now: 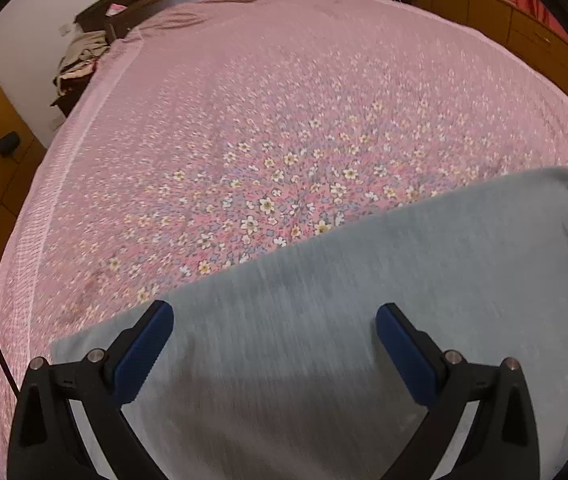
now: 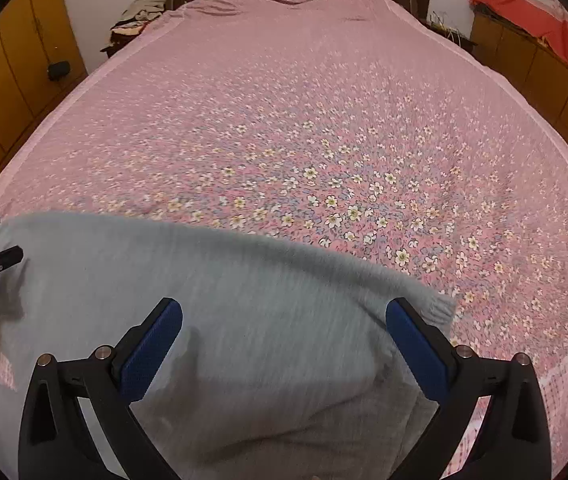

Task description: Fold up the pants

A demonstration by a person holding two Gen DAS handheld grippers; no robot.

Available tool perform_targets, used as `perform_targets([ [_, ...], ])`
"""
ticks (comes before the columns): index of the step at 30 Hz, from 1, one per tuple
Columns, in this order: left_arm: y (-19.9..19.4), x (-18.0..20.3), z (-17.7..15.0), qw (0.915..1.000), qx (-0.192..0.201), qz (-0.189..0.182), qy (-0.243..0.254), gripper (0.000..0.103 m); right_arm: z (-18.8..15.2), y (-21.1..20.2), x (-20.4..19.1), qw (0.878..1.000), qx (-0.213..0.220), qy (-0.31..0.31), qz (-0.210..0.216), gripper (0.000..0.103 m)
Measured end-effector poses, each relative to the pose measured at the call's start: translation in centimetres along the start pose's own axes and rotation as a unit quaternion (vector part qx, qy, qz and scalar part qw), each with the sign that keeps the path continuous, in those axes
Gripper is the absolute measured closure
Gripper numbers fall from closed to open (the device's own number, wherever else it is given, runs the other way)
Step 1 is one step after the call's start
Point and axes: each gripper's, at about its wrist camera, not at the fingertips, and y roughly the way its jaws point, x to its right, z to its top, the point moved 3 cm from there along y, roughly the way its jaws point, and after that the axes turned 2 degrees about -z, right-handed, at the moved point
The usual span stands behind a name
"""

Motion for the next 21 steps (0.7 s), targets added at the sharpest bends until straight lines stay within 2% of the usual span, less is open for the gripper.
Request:
perform_targets([
  [4,2.0,-0.8,0.4,0.9997,-0.017,-0.013,0.009,0.0,0.2,1.1,0.1,1.0,-0.01,-0.004,-0.005,0.0],
  [8,3.6,-2.2,0.8,0.9999,-0.015,-0.003,0.004,0.0,0.2,2.2,0.1,0.999,-0.025,-0.02,-0.02,0.0],
  [10,4.5,-2.8,0.7,0.9996,-0.021,-0.021,0.0,0.0,0.1,3.0,0.1,0.999,-0.036,-0.029,-0.024,0.003],
  [16,6.6,-4.3,0.2,0.9968,-0.031,-0.073,-0.01,0.0,0.0,4.7,1.0,0.999,-0.049,-0.013,0.0,0.003],
  [21,7.6,-5.4,-0.4,0.9962,-0.023,-0.083,-0.01,0.0,0.4,5.9,1.5,0.998,-0.061,-0.022,0.005,0.002],
])
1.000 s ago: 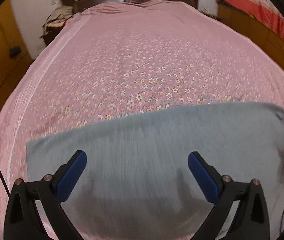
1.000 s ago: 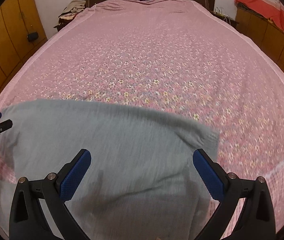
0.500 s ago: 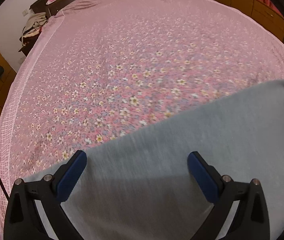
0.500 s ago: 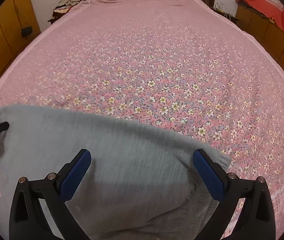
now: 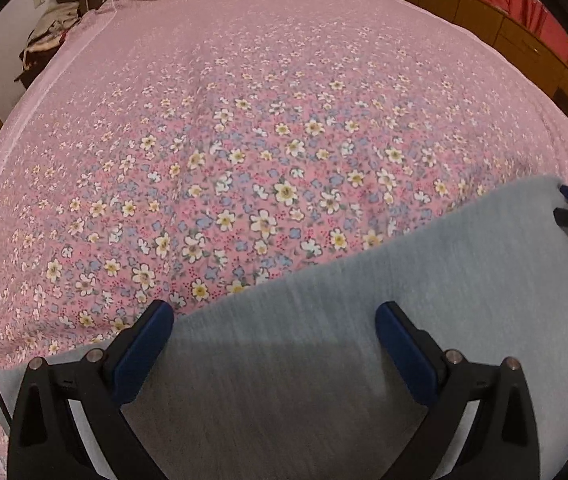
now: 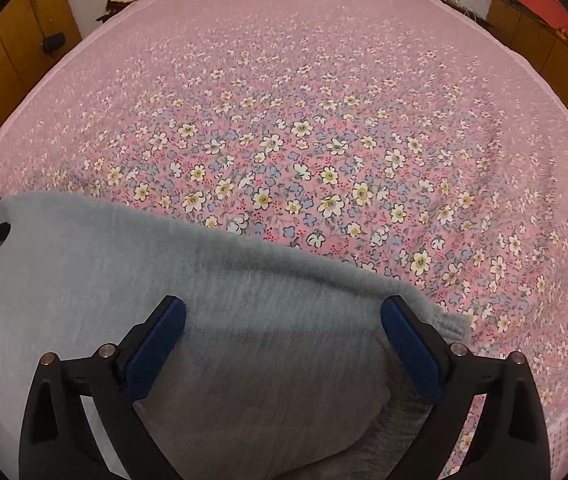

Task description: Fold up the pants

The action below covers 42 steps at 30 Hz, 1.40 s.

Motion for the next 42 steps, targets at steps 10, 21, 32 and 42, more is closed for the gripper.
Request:
perform_targets([
  [10,-1.2,3.3,-2.1,0.9994,0.022,0.025,0.01,0.033,0.4,0.5,-1.1,1.0,0.015,-0.015,-0.005,0.013],
  [21,-4.3,4.9,-2.7,0.9987,0.042,0.025,-0.011,0.099,-0.4,-2.4,-2.5,0.999,0.038,-0.035,-0.004,0.09],
  [32,-12.3,5.8,-5.1,0.9952,0.092,0.004,-0.034,0.1,-2.1,-9.2,-2.6,0.995,0.092,-0.031,0.037,0.098],
  [42,-17.8,7.7,-9.4,0.9908,0.123,-0.007,-0.055,0.1,-6.1,-13.7,-3.1,0.991,0.118,-0.042,0.048,0.098],
])
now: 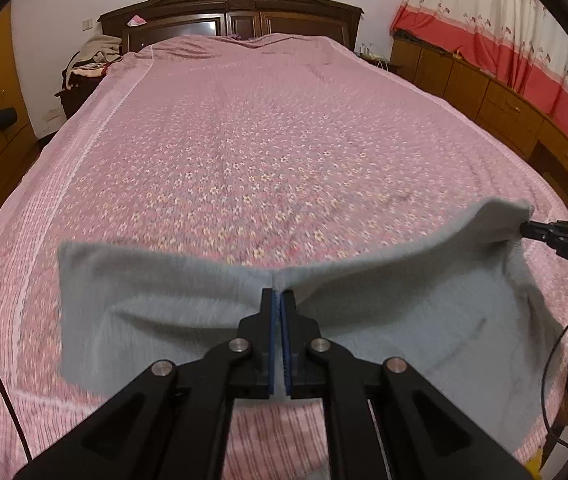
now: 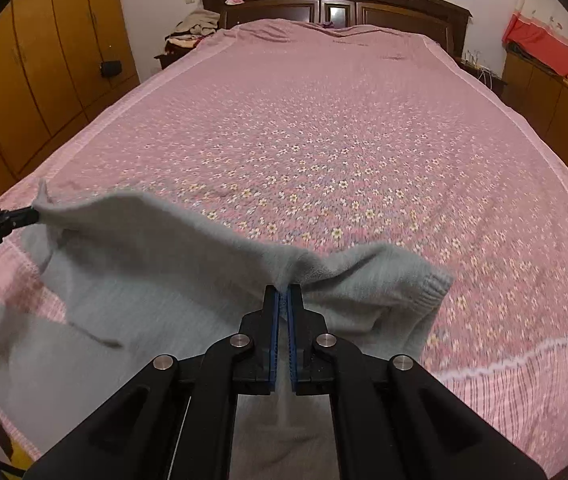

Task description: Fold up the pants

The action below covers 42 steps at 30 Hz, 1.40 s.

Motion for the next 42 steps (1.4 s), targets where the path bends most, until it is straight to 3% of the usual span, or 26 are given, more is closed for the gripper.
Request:
perform_targets([
  [10,-5.2,2.5,-3.2,0.9988,0.043,-0.014,-0.017,0.101,-2.9,-2.6,-0.6,1.0,0.01,0.009,0.012,0.098],
  [18,-8.0,4.8,-6.4,0.9985,0.054,-0.001,-0.007,0.101,-5.1,-4.9,-1.3,1.0,0.02,0.012,0.018,0.098],
  [34,-11.6,5.8,-14.6,0.9954,0.074,-0.021,-0.057,0.101,-10.4,-7.1,-1.9,0.999,0.02,0.031,0.019,0.098],
  [42,-10.4,6.0,-16.8,0.9956,0.044,-0.022,-0.08,0.1,-12.1,-6.6,-2.3,0.999,0.003,0.03,0.015,0.098],
])
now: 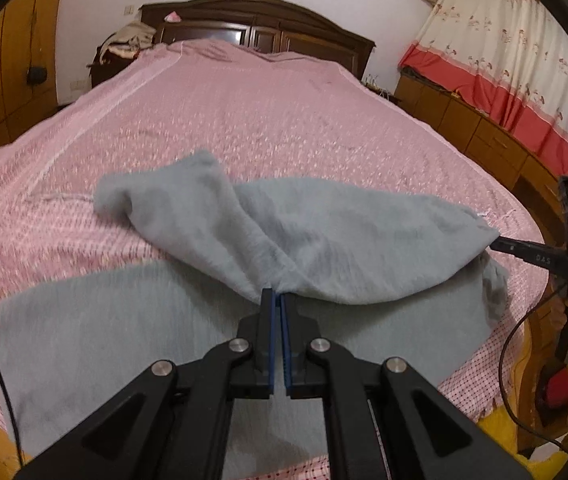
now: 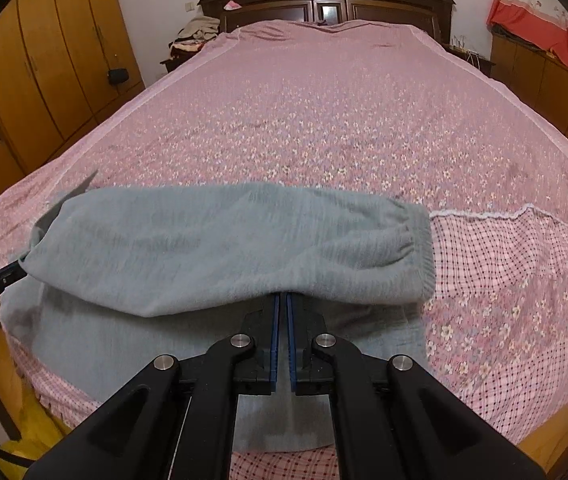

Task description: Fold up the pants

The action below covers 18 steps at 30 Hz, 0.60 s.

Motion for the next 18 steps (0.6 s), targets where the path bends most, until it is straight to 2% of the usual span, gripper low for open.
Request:
perform_targets([
  [6,1.6,0.3,-1.2,0.9995,-0.027,0.018,0.002,0.1,-0.9,1.4,0.8,0.999,-0.023,0.027,-0.011,0.097],
  [8,2.0,0.4,-1.6,0.999,-0.037,0.027,0.003,0.093,-1.4,2.0,1.1,0.999,-0.034,0.027,-0.017,0.092],
  [10,2.1,0.3,-1.8,0.9985,-0.043,0.032,-0.006,0.082,-1.9,2.7,1.3,0.998,-0.044,0.028,-0.025,0.086],
  [12,1.9,0.1,-2.0,0.9982,-0.049,0.026,-0.025,0.079,-2.6,3.5,1.8,0.997,-0.058,0.033,-0.028,0.081],
  [17,0.5,0.1,-1.9,0.9973,-0.04,0.006,-0.061,0.069,-3.2,3.2,2.4,0.996,-0.066,0.047,-0.022,0.076],
  [18,0.2,0.2,-1.7,0.9973,-0.035,0.001,-0.064,0.068,-3.2,2.8,2.6,0.996,-0.064,0.053,-0.022,0.071],
])
